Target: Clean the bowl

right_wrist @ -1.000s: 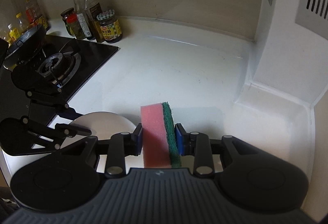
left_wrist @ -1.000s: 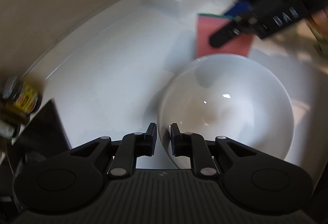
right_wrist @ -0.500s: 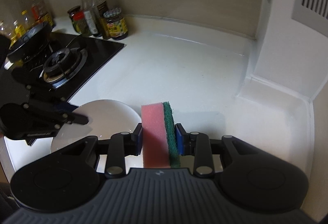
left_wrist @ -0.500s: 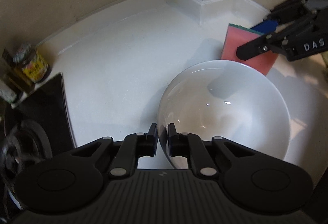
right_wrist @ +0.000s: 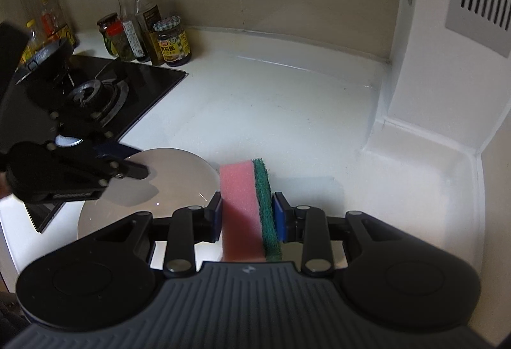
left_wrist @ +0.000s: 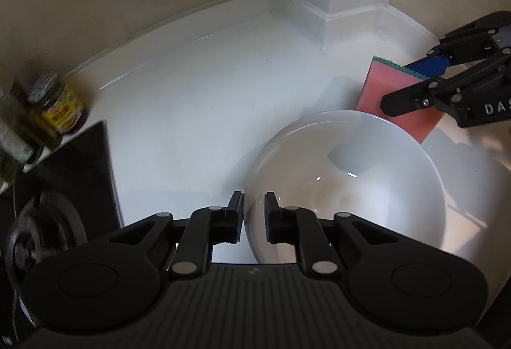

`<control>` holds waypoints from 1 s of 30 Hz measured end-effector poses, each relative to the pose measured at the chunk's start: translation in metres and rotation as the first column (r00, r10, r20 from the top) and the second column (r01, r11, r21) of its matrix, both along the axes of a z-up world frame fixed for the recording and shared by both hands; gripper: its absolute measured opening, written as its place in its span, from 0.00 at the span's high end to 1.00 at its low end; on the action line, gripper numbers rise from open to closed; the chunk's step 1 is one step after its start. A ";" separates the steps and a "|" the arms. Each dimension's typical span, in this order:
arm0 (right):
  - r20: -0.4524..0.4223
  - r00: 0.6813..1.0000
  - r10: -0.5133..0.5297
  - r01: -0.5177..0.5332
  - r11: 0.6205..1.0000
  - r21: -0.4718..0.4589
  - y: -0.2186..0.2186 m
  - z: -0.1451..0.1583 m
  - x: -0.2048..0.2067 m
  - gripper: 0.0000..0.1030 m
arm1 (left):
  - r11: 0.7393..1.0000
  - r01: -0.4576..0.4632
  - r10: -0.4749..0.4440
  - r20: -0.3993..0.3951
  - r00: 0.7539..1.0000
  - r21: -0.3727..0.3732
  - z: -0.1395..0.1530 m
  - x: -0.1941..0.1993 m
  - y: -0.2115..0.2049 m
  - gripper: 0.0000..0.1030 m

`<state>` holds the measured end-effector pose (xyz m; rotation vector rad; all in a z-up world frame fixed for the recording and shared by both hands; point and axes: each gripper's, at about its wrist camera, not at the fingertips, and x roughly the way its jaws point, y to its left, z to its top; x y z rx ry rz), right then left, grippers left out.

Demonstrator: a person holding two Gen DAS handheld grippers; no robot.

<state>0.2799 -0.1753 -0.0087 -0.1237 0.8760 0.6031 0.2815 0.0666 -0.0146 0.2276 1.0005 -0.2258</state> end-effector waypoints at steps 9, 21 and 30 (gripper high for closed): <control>-0.018 0.999 0.037 -0.037 0.999 0.013 0.000 0.000 0.005 0.73 | 0.990 0.110 -0.109 -0.015 0.994 0.084 -0.010 0.001 -0.005 0.89; 0.007 1.000 0.029 -0.028 0.999 -0.014 0.005 0.000 0.012 0.73 | 0.946 0.296 -0.294 -0.039 0.955 0.135 -0.009 0.020 -0.017 0.85; 0.007 1.000 0.024 -0.024 1.000 -0.002 0.002 -0.001 0.011 0.73 | 0.998 -0.039 0.040 -0.012 0.999 0.056 -0.007 -0.006 -0.008 0.85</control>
